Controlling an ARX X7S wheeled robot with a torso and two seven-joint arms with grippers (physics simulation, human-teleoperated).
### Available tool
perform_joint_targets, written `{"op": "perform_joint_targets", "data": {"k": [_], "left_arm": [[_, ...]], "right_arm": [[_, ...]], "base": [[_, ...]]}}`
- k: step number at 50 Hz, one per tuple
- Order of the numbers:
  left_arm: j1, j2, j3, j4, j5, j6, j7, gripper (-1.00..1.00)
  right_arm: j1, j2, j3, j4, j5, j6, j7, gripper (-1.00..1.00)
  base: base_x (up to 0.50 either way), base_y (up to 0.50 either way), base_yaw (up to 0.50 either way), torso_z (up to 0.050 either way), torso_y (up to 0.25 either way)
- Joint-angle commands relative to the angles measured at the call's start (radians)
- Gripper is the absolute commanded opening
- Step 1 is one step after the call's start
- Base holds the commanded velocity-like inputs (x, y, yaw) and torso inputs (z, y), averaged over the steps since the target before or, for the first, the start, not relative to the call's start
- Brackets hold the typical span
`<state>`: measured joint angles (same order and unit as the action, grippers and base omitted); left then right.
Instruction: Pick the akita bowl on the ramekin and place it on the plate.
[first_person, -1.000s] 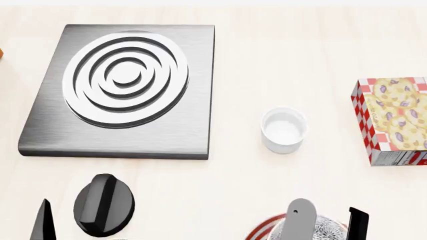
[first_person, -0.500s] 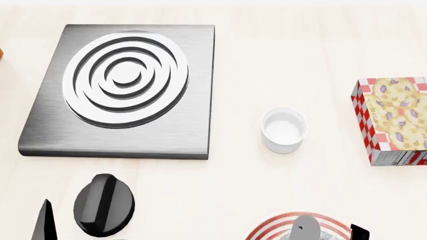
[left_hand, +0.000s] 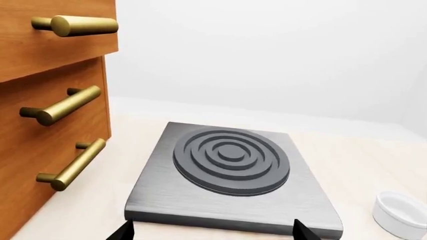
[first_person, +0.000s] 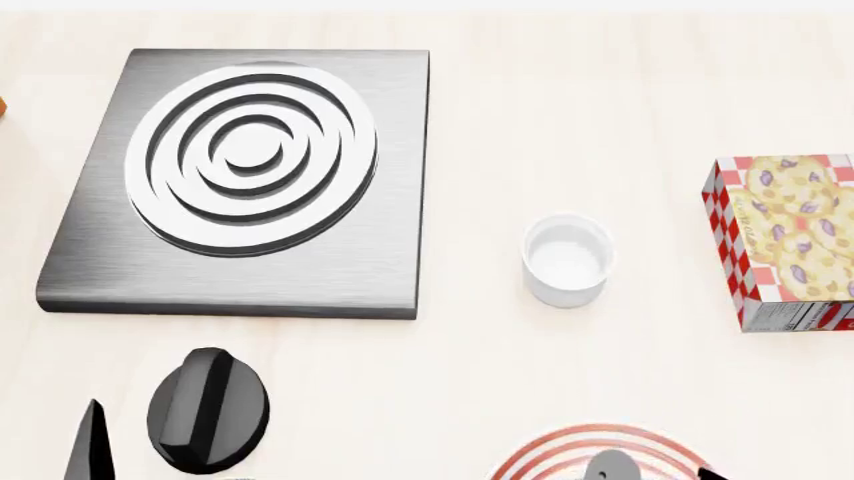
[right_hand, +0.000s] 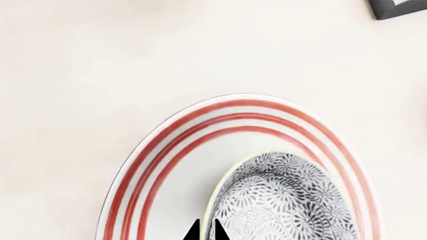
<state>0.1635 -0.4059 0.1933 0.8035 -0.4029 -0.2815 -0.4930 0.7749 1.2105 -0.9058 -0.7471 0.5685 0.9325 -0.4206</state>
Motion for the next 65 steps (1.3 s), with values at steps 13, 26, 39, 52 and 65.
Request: {"op": "perform_joint_targets", "data": {"k": [13, 26, 39, 52, 65], "left_arm": [[-0.002, -0.006, 0.008, -0.002, 0.001, 0.004, -0.006, 1.0], [-0.003, -0.01, 0.011, -0.003, 0.001, 0.008, -0.009, 1.0], [-0.003, -0.014, 0.011, -0.001, -0.001, 0.009, -0.014, 1.0], [-0.008, -0.015, 0.017, -0.006, -0.003, 0.008, -0.016, 1.0], [-0.011, -0.017, 0.021, -0.009, -0.008, 0.007, -0.019, 1.0]], "right_arm": [[-0.04, 0.008, -0.003, 0.024, -0.012, -0.059, 0.029, -1.0], [-0.056, 0.002, -0.012, 0.036, -0.019, -0.079, 0.037, -1.0], [-0.048, -0.012, -0.002, 0.042, -0.008, -0.053, 0.054, 1.0], [-0.047, -0.007, 0.004, 0.027, -0.002, -0.054, 0.062, 1.0], [-0.03, 0.016, 0.059, -0.049, 0.069, -0.05, 0.096, 1.0]], "base": [[0.0, 0.0, 0.0, 0.0, 0.001], [0.0, 0.0, 0.0, 0.0, 0.0], [0.0, 0.0, 0.0, 0.0, 0.0], [0.0, 0.0, 0.0, 0.0, 0.0], [0.0, 0.0, 0.0, 0.0, 0.0]]}}
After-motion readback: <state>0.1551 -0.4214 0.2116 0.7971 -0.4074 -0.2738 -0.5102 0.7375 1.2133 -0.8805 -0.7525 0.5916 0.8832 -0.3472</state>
